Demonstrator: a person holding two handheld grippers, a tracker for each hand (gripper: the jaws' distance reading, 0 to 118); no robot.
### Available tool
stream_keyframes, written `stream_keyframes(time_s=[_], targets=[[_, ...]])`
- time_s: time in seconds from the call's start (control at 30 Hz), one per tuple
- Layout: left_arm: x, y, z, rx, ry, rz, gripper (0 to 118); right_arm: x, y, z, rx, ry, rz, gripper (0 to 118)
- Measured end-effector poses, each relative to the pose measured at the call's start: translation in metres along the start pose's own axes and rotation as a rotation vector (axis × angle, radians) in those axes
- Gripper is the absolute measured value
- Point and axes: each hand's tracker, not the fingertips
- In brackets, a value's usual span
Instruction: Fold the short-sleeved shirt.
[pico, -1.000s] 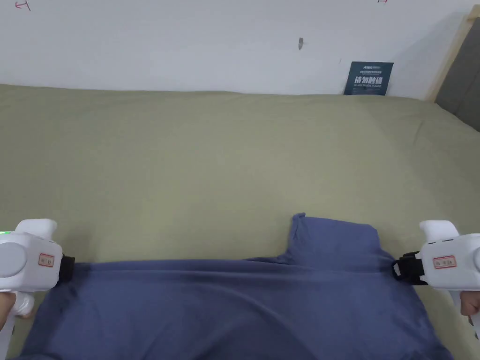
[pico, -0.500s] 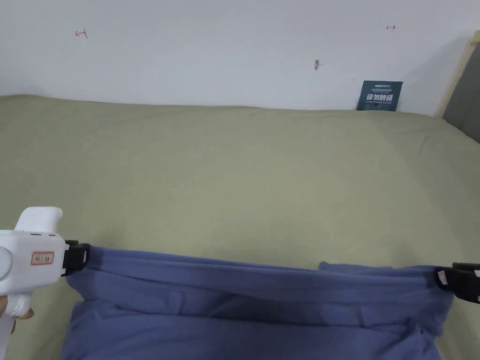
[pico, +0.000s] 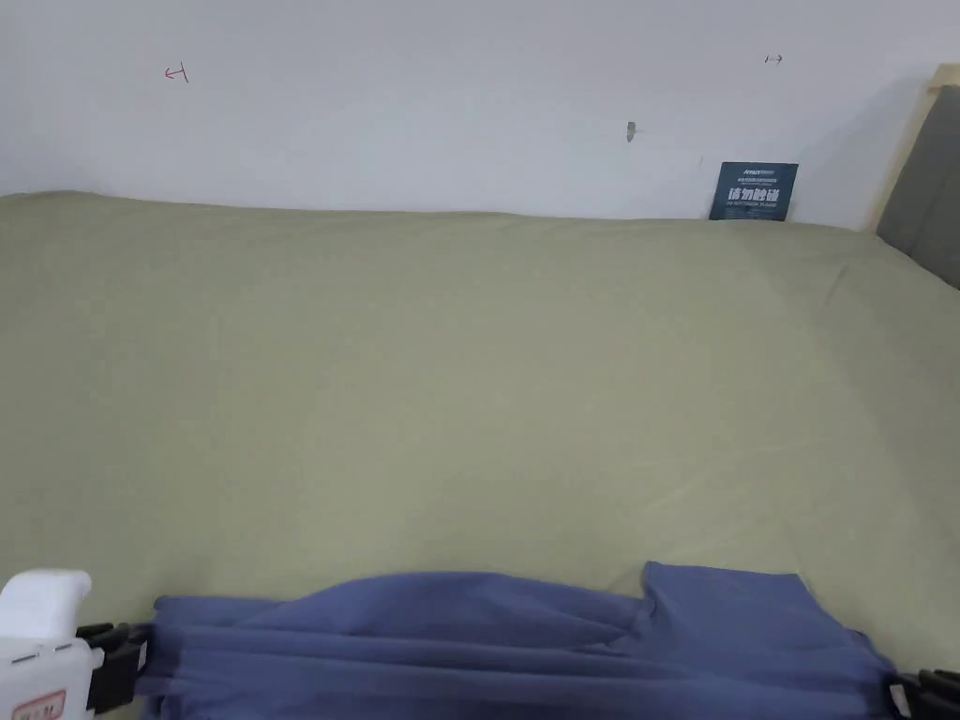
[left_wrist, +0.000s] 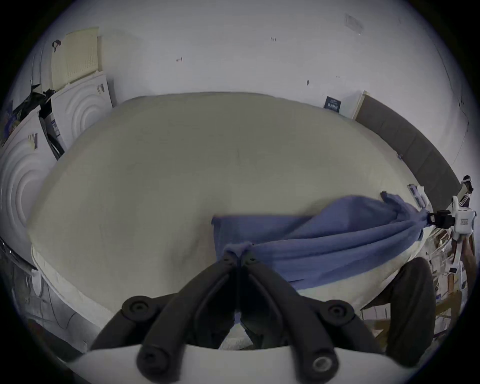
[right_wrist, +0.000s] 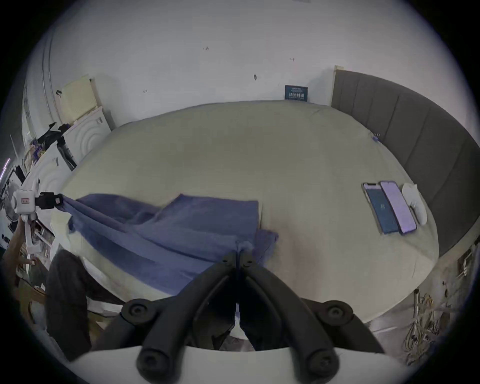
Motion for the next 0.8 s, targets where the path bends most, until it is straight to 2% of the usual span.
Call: stream_keyframes(time_s=[0.03, 0.07, 0.13, 0.17, 0.2, 0.27, 0.33, 0.43, 0.5, 0.53, 0.57, 0.6, 0.63, 0.67, 0.7, 0.77, 0.8], targets=[[0.000, -0.004, -0.005, -0.014, 0.001, 0.009, 3, -0.001, -0.004, -0.005, 0.001, -0.010, 0.007, 3], [0.000, -0.008, -0.010, -0.030, -0.005, 0.014, 21, 0.000, -0.006, -0.010, -0.010, -0.013, 0.009, 15], [-0.002, -0.011, -0.019, -0.082, 0.028, 0.001, 95, 0.002, -0.008, -0.016, -0.041, -0.035, -0.013, 66], [-0.001, -0.012, -0.021, -0.076, 0.041, -0.011, 104, 0.001, -0.007, -0.016, -0.036, -0.064, -0.010, 69], [-0.001, -0.011, -0.018, -0.067, 0.041, -0.014, 102, 0.001, -0.005, -0.013, -0.014, -0.073, -0.007, 69], [0.002, -0.002, -0.003, -0.016, 0.075, 0.019, 102, 0.004, 0.005, -0.002, 0.050, -0.064, -0.065, 69], [0.016, 0.012, 0.017, 0.083, 0.063, 0.003, 102, -0.005, 0.021, 0.012, 0.137, -0.054, -0.075, 69], [0.053, 0.046, 0.056, 0.251, 0.054, -0.060, 102, -0.044, 0.054, 0.043, 0.288, -0.044, -0.020, 69], [0.083, 0.065, 0.084, 0.385, 0.045, -0.076, 99, -0.076, 0.070, 0.068, 0.468, -0.073, 0.014, 69], [0.100, 0.072, 0.100, 0.474, 0.046, -0.059, 93, -0.090, 0.075, 0.073, 0.531, -0.078, 0.044, 68], [0.117, 0.077, 0.113, 0.549, 0.060, -0.044, 78, -0.108, 0.078, 0.082, 0.609, -0.112, 0.060, 67], [0.131, 0.079, 0.124, 0.609, 0.092, -0.033, 57, -0.123, 0.079, 0.090, 0.669, -0.148, 0.074, 66], [0.144, 0.079, 0.129, 0.674, 0.134, -0.027, 31, -0.139, 0.079, 0.096, 0.721, -0.179, 0.108, 58], [0.158, 0.076, 0.136, 0.734, 0.140, -0.031, 4, -0.157, 0.079, 0.098, 0.745, -0.209, 0.145, 10], [0.168, 0.073, 0.140, 0.772, 0.144, -0.030, 4, -0.165, 0.075, 0.099, 0.795, -0.227, 0.139, 1], [0.184, 0.067, 0.143, 0.775, 0.144, -0.036, 4, -0.181, 0.072, 0.102, 0.761, -0.146, 0.136, 1], [0.190, 0.064, 0.144, 0.789, 0.139, -0.040, 4, -0.189, 0.070, 0.101, 0.765, -0.165, 0.130, 1]])
